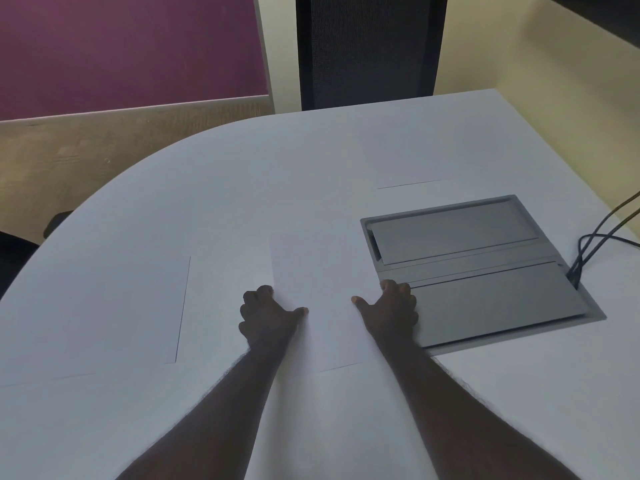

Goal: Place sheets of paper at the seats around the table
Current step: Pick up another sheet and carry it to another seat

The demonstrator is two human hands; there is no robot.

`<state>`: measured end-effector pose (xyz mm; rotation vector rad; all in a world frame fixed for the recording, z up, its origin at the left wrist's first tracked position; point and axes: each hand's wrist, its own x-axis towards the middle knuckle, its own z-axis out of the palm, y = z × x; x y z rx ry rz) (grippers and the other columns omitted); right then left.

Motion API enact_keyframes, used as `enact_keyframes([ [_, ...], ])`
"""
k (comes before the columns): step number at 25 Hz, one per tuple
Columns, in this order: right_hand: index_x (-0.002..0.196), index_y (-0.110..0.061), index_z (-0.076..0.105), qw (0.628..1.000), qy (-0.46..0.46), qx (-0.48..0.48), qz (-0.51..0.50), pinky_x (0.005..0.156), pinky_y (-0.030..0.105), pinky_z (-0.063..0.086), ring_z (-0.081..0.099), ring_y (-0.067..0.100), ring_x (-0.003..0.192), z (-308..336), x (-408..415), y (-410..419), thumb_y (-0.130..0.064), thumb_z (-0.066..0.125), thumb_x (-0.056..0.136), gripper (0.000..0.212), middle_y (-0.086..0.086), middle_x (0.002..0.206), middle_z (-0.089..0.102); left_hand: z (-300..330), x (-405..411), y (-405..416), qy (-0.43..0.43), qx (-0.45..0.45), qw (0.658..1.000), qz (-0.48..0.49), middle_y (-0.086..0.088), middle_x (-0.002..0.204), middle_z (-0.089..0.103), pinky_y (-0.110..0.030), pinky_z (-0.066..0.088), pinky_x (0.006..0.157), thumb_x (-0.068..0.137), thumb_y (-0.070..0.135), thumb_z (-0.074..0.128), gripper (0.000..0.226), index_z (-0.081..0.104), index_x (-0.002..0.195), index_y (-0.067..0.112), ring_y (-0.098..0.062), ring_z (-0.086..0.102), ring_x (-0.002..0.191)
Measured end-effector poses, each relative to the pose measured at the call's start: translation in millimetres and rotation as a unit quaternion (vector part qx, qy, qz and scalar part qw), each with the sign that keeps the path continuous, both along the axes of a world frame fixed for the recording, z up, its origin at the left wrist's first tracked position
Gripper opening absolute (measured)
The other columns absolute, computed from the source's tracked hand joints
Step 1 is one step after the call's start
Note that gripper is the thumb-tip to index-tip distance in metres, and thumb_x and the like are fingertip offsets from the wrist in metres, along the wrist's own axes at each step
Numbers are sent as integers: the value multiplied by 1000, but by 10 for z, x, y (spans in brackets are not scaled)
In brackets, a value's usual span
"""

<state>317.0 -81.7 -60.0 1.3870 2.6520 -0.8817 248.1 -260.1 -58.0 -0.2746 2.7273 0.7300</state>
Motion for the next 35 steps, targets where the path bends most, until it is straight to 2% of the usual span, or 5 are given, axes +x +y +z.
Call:
enact_keyframes([
  [17,121,-11,55,998,-52,5,-45,93,46,43,47,31,120,40,-179,-78,-41,79,74,60,9,126,49,-19,-121,146,-71,40,994,79,0,124,43,-36,39,80,58,28,85,78,48,127,21,-23,47,118],
  [21,120,-10,55,998,-53,-1,-46,92,45,44,47,30,120,58,-185,-71,-40,80,74,60,9,126,50,-34,-147,132,-66,106,987,103,10,102,54,-36,43,77,49,20,85,73,44,109,27,-21,57,101],
  [24,121,-11,56,997,-50,-9,-52,92,44,44,47,31,120,49,-186,-54,-39,81,73,62,9,126,50,-67,-87,107,-38,159,981,106,19,82,56,-35,39,77,59,14,74,64,35,107,30,-20,59,86],
  [29,122,-13,56,998,-12,-29,-58,93,45,44,48,32,120,6,-193,-35,-36,82,73,60,8,126,51,-109,-30,39,18,222,967,126,9,83,61,-45,49,90,89,17,52,19,60,105,22,-23,59,84],
  [35,126,-12,59,996,71,-32,-50,91,43,47,57,40,111,-51,-209,52,-24,67,88,41,19,123,54,-120,3,5,30,268,954,126,-2,90,67,-45,49,86,95,19,44,19,62,102,19,-27,59,84],
])
